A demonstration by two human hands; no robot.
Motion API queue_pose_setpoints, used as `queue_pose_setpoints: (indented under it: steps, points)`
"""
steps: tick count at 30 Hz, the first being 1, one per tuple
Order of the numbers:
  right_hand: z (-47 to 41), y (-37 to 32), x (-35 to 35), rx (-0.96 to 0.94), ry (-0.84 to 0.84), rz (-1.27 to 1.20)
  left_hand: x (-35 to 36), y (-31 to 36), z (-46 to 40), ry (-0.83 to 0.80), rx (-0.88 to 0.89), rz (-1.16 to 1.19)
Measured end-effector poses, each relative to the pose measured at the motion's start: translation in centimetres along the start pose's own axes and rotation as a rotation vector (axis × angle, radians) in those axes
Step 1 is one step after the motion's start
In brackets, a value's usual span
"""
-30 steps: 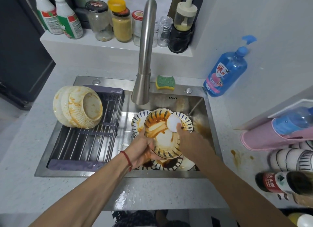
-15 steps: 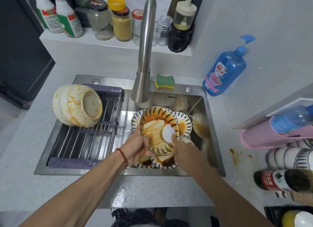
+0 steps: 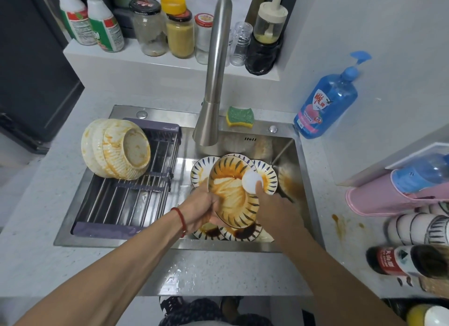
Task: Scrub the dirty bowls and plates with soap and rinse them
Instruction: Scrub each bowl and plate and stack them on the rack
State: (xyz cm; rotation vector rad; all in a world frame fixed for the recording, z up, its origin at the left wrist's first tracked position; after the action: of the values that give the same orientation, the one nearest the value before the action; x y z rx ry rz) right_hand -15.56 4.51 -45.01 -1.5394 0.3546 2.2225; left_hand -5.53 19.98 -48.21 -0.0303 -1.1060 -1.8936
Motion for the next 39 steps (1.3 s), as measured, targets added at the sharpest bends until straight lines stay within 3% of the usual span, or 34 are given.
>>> queue_pose_setpoints:
  steps: [3, 7, 12, 16, 20, 25, 28, 32, 36, 39]
  points:
    - [-1.3, -3.2, -1.2, -0.008, 0.039, -0.11, 1.2, 0.0, 0.4, -0.108, -0.091, 0.042]
    - [-0.6, -5.7, -0.2, -0.177, 0.047, -0.149, 0.0, 0.3, 0.2, -0.08, -0.118, 0.103]
    - [-1.6, 0.1, -1.4, -0.05, 0.025, 0.003, -0.4, -0.4, 0.3, -0.086, -0.135, 0.193]
    - [-0.5, -1.5, -1.3, -0.041, -0.007, -0.064, -0.2, -0.5, 0.1, -0.11, -0.17, 0.132]
    - [-0.5, -4.5, -0.1, -0.218, -0.05, -0.173, 0.0, -0.4, 0.1, -0.195, -0.196, 0.125]
    - [2.3, -3.1, 0.3, -0.388, -0.185, -0.056, -1.2, -0.2, -0.5, -0.104, -0.127, 0.346]
    - [3.0, -0.1, -0.2, -0.305, -0.225, 0.034, -1.5, -0.5, -0.6, 0.001, -0.122, 0.236]
    - [0.0, 0.7, -1.3, -0.098, -0.072, -0.015, -0.4, -0.5, -1.2, 0.012, -0.097, 0.178]
    - [1.4, -2.8, 0.3, -0.271, -0.048, -0.088, -0.1, 0.1, -1.2, -0.026, -0.088, 0.116]
    - [0.2, 0.0, -0.2, -0.167, -0.009, -0.088, -0.3, 0.3, -0.5, -0.084, -0.086, 0.173]
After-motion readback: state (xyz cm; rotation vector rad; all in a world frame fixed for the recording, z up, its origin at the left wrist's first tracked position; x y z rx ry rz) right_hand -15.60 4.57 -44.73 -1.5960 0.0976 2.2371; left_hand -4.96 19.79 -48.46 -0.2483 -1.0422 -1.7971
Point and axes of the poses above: each hand's wrist, its own z-axis away from the middle knuckle, its own x-axis out of the palm, y = z × x, the point moved 3 cm from there along -z, towards the middle knuckle, and after that the axes turned 1 degree about -x, right-handed, at the moved point
